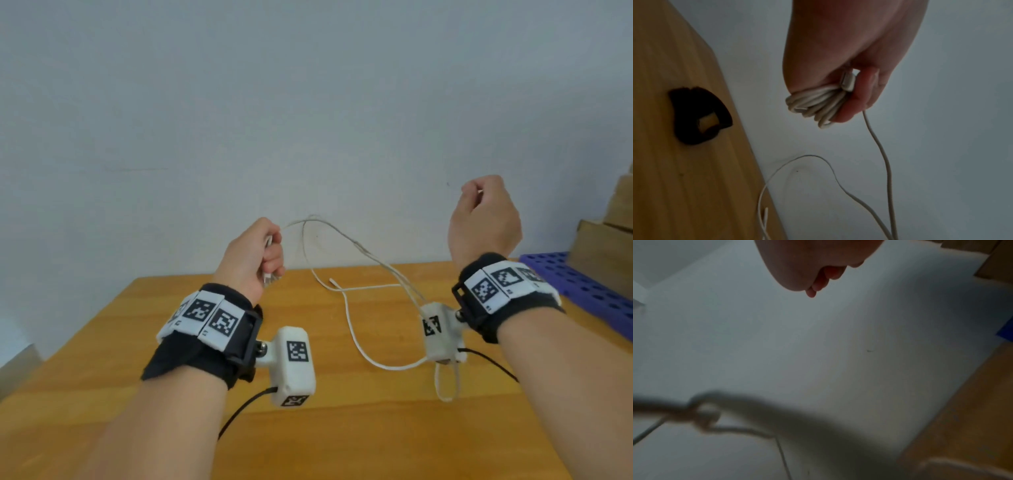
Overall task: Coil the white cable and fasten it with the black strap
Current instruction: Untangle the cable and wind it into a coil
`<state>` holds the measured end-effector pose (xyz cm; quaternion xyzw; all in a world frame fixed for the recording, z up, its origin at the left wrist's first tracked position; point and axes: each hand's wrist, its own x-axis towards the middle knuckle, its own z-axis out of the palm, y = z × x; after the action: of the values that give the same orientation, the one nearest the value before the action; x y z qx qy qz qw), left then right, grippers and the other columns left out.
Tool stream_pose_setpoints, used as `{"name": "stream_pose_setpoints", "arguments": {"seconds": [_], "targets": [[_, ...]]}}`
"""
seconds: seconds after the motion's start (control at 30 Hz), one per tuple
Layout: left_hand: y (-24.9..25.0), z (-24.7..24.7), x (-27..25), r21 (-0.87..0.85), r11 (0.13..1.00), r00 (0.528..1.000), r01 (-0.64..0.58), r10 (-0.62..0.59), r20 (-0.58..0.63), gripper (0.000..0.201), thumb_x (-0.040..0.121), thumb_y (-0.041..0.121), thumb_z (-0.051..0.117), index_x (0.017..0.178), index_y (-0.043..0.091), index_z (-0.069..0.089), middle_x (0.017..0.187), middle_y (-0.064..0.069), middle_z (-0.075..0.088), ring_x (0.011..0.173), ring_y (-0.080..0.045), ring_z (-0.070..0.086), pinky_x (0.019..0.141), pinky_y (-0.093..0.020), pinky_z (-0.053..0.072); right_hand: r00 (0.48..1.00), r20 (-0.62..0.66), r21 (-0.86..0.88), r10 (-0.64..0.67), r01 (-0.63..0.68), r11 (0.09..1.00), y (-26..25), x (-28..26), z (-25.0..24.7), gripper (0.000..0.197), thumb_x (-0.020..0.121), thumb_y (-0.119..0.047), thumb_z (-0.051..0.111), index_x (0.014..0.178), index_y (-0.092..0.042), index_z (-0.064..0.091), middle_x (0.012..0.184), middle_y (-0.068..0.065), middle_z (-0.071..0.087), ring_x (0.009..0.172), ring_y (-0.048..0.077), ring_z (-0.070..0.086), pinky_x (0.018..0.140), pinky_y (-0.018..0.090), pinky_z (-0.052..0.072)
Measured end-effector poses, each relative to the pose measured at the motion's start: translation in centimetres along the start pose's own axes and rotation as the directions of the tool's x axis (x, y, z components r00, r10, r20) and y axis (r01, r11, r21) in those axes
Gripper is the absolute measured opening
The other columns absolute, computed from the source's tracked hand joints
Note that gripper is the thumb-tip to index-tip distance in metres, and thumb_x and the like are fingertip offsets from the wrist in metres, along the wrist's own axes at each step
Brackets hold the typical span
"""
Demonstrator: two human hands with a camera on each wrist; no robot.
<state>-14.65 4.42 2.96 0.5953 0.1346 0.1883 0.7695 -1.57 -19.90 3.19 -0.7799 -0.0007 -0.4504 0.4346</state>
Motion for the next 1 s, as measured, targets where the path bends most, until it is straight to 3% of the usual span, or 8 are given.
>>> {"name": "stream_pose_setpoints", "arguments": {"seconds": [0.2,0.4,0.47,0.6,0.7,0.8,0.87,1.0], "targets": [[-1.1,-0.8,0.5,0.208,0.978,0.997,0.035,-0.020,-0.073,0.022,0.087,0.017,0.047,0.065,0.015,0.044,0.044,0.004,0.026,0.036,-0.013,0.024,0.048,-0.028,0.034,0.982,-0.065,0.342,0.177,-0.144,0.929,-2.6,2.3,-0.4,0.024,0.094,-0.019,0.044,0.102,-0.008,0.064,0.085,-0.004,0.056,0.078,0.010,0.049,0.065,0.018,0.032],[-2.3,-0.1,1.0,0.303,0.947,0.985,0.102,-0.054,-0.163,0.019,0.087,0.012,0.046,0.067,0.011,0.047,0.039,0.003,0.033,0.031,-0.014,0.028,0.048,-0.027,0.034,0.962,0.271,0.505,-0.028,-0.117,0.855,-6.9,1.0,0.2,0.014,0.086,-0.018,0.054,0.079,-0.016,0.066,0.060,-0.002,0.056,0.055,0.009,0.055,0.056,0.023,0.043],[-2.0,0.4,0.9,0.281,0.956,0.986,0.088,-0.043,-0.164,0.020,0.088,0.012,0.046,0.067,0.011,0.048,0.037,0.004,0.034,0.030,-0.013,0.028,0.048,-0.027,0.034,0.787,0.593,0.376,-0.171,-0.083,0.923,-8.1,-0.4,-0.2,0.013,0.086,-0.025,0.062,0.083,-0.014,0.068,0.054,-0.001,0.054,0.040,0.003,0.044,0.046,0.020,0.035],[-0.7,1.9,0.2,0.206,0.979,0.997,0.011,0.005,-0.080,0.022,0.088,0.014,0.047,0.066,0.013,0.048,0.038,0.005,0.032,0.033,-0.012,0.028,0.048,-0.027,0.035,0.212,0.977,-0.051,0.021,0.134,0.990,-8.0,-3.6,0.0,0.059,0.080,-0.035,0.073,0.129,-0.011,0.050,0.063,0.002,0.065,0.044,0.012,0.043,0.043,0.022,0.033],[0.6,2.4,-0.4,0.135,0.990,0.999,-0.035,0.038,-0.016,0.023,0.088,0.016,0.046,0.066,0.015,0.046,0.040,0.006,0.029,0.035,-0.012,0.025,0.048,-0.026,0.035,0.167,0.964,-0.249,0.208,0.282,0.927,-6.2,-4.8,1.3,0.024,0.088,-0.028,0.065,0.095,-0.005,0.065,0.060,0.001,0.065,0.036,0.009,0.046,0.039,0.020,0.036],[1.8,2.1,-0.8,0.093,0.994,0.999,-0.054,0.054,0.008,0.022,0.087,0.016,0.047,0.065,0.015,0.045,0.043,0.005,0.028,0.036,-0.012,0.024,0.048,-0.027,0.035,0.072,0.927,-0.374,0.367,0.185,0.909,-5.0,-5.2,2.2,0.024,0.095,-0.025,0.055,0.080,-0.006,0.060,0.057,0.003,0.058,0.038,0.011,0.050,0.041,0.017,0.041],[2.4,1.7,-1.0,0.081,0.995,0.999,-0.054,0.054,0.005,0.022,0.087,0.016,0.047,0.066,0.015,0.045,0.043,0.005,0.029,0.036,-0.012,0.025,0.049,-0.027,0.035,0.107,0.914,-0.397,0.390,0.042,0.917,-4.4,-4.5,2.6,0.022,0.094,-0.015,0.051,0.073,-0.007,0.053,0.061,0.007,0.055,0.053,0.018,0.051,0.058,0.023,0.044],[3.6,1.1,-1.3,0.022,0.998,0.998,-0.053,0.053,-0.034,0.023,0.089,0.017,0.046,0.066,0.015,0.043,0.040,0.006,0.029,0.034,-0.011,0.024,0.049,-0.026,0.034,0.616,0.787,-0.138,0.027,0.133,0.981,-4.4,-1.4,1.5,0.023,0.090,-0.011,0.049,0.109,-0.010,0.062,0.113,0.012,0.064,0.104,0.029,0.061,0.088,0.032,0.048]]}}
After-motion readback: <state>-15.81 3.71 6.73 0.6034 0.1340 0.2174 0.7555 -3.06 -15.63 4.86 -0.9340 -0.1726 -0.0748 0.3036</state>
